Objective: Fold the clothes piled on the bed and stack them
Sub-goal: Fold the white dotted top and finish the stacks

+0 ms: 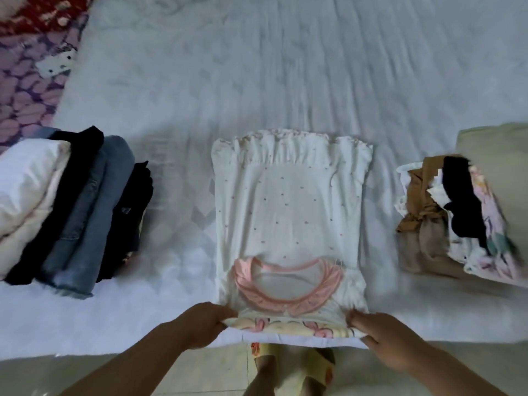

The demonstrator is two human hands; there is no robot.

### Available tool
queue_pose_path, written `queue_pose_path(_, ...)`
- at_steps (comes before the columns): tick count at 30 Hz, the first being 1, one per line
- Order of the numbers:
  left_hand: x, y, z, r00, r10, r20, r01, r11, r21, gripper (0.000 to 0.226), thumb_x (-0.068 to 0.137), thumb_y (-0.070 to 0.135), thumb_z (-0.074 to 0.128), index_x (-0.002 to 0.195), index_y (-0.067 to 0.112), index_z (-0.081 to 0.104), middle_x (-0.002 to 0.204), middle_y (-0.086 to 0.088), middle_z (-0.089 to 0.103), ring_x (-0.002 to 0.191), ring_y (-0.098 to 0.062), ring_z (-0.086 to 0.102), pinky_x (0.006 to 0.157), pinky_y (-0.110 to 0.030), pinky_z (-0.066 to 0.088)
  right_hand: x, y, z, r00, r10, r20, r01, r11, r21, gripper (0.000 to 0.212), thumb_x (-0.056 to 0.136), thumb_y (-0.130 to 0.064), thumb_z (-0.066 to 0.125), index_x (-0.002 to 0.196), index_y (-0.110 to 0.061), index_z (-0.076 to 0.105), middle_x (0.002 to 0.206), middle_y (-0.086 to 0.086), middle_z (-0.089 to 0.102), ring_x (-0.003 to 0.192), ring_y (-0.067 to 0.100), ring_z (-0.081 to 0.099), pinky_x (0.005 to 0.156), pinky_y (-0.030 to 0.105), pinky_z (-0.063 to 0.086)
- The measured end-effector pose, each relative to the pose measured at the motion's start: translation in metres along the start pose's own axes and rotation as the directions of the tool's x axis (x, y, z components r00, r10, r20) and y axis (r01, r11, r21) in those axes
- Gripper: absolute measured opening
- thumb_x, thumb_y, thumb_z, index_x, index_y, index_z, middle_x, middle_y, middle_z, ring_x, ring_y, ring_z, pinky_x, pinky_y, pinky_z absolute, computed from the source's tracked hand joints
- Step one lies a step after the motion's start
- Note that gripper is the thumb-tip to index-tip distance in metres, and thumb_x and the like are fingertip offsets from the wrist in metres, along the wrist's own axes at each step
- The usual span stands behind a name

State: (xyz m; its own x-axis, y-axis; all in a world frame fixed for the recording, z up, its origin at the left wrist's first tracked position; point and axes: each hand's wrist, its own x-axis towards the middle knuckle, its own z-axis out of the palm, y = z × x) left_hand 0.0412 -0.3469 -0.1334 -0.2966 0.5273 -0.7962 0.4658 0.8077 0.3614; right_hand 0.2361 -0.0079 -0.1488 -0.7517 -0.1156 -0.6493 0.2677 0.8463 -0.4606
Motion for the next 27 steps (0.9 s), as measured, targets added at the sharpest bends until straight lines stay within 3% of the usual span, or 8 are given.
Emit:
queue_pose_path(2, -0.005, 0.005, -0.007, 0.997, -0.018, 0.071, 0.026, 0.993, -0.113, 0.026, 0.095, 0.022, 0.047, 0.115, 0.026, 0.063, 0.114, 0.002, 0.063, 0.105, -0.015, 0.056, 0.088, -0.023, 0.04, 0.0, -0.007, -0.011, 0.991, 0.061, 0.12, -0.066, 0.997, 0.04, 0.029, 0.095, -0.026, 0.045, 0.122, -0.022, 0.054, 0.108, 0.0, 0.061, 0.102, 0.018, 0.059, 0.075, 0.023, 0.04)
queue_pose_path(4, -0.003, 0.008, -0.025, 0.998, -0.015, 0.058, 0.029, 0.971, -0.239, 0.016, 0.093, 0.016, 0.052, 0.1, 0.022, 0.065, 0.098, 0.004, 0.062, 0.093, -0.013, 0.056, 0.082, -0.021, 0.043, 0.005, -0.009, -0.032, 0.982, 0.107, 0.158, -0.136, 0.972, 0.191, 0.027, 0.095, -0.018, 0.047, 0.119, -0.02, 0.059, 0.112, -0.002, 0.062, 0.103, 0.016, 0.059, 0.079, 0.021, 0.042)
queue_pose_path(8, 0.006, 0.011, -0.077, 0.96, -0.055, -0.273, -0.045, 0.937, -0.346, 0.021, 0.087, 0.029, 0.067, 0.069, 0.028, 0.055, 0.068, 0.008, 0.056, 0.064, -0.003, 0.05, 0.061, -0.016, 0.037, 0.027, -0.007, -0.091, 0.972, 0.225, 0.065, -0.23, 0.868, 0.44, 0.015, 0.093, -0.019, 0.057, 0.104, -0.021, 0.066, 0.104, 0.0, 0.069, 0.093, 0.019, 0.065, 0.078, 0.028, 0.049)
queue_pose_path(11, 0.021, 0.011, -0.106, 0.834, -0.184, -0.52, -0.102, 0.875, -0.473, 0.015, 0.082, 0.025, 0.074, 0.072, 0.02, 0.062, 0.065, 0.006, 0.058, 0.058, -0.001, 0.049, 0.055, -0.014, 0.035, 0.047, -0.005, -0.124, 0.957, 0.282, -0.062, -0.187, 0.77, 0.61, 0.008, 0.091, -0.023, 0.062, 0.091, -0.02, 0.07, 0.093, 0.002, 0.071, 0.089, 0.02, 0.066, 0.078, 0.038, 0.051)
queue_pose_path(16, 0.054, 0.014, -0.144, 0.744, -0.283, -0.605, -0.088, 0.857, -0.508, 0.012, 0.087, 0.023, 0.067, 0.085, 0.012, 0.064, 0.072, -0.002, 0.06, 0.065, -0.014, 0.051, 0.055, -0.018, 0.037, 0.09, -0.003, -0.16, 0.918, 0.293, -0.267, -0.085, 0.804, 0.589, 0.013, 0.092, -0.024, 0.059, 0.088, -0.012, 0.064, 0.093, 0.009, 0.067, 0.088, 0.024, 0.061, 0.068, 0.03, 0.041)
queue_pose_path(21, 0.083, 0.017, -0.15, 0.598, -0.402, -0.694, -0.049, 0.846, -0.532, 0.026, 0.092, 0.022, 0.059, 0.118, 0.015, 0.06, 0.11, 0.0, 0.059, 0.097, -0.016, 0.056, 0.083, -0.024, 0.042, 0.12, 0.0, -0.157, 0.715, 0.432, -0.55, -0.205, 0.881, 0.426, 0.036, 0.091, -0.019, 0.058, 0.125, -0.007, 0.053, 0.116, 0.012, 0.057, 0.109, 0.029, 0.054, 0.086, 0.033, 0.04)
queue_pose_path(24, 0.088, 0.006, -0.124, 0.547, -0.06, -0.835, -0.025, 0.996, -0.088, 0.034, 0.089, 0.031, 0.055, 0.114, 0.011, 0.064, 0.12, -0.009, 0.061, 0.11, -0.027, 0.056, 0.091, -0.039, 0.048, 0.116, -0.003, -0.131, 0.733, 0.095, -0.674, -0.035, 0.994, 0.102, 0.037, 0.084, -0.016, 0.061, 0.119, -0.007, 0.059, 0.113, 0.013, 0.06, 0.107, 0.033, 0.056, 0.091, 0.037, 0.04)
queue_pose_path(27, 0.094, -0.015, -0.09, 0.663, 0.373, -0.649, -0.163, 0.918, 0.362, 0.054, 0.08, 0.053, 0.05, 0.118, 0.016, 0.062, 0.129, -0.008, 0.06, 0.12, -0.023, 0.048, 0.097, -0.04, 0.042, 0.113, 0.011, -0.092, 0.835, -0.272, -0.478, 0.095, 0.928, -0.36, 0.067, 0.059, -0.037, 0.065, 0.121, -0.011, 0.06, 0.121, 0.012, 0.062, 0.115, 0.033, 0.054, 0.094, 0.035, 0.032)
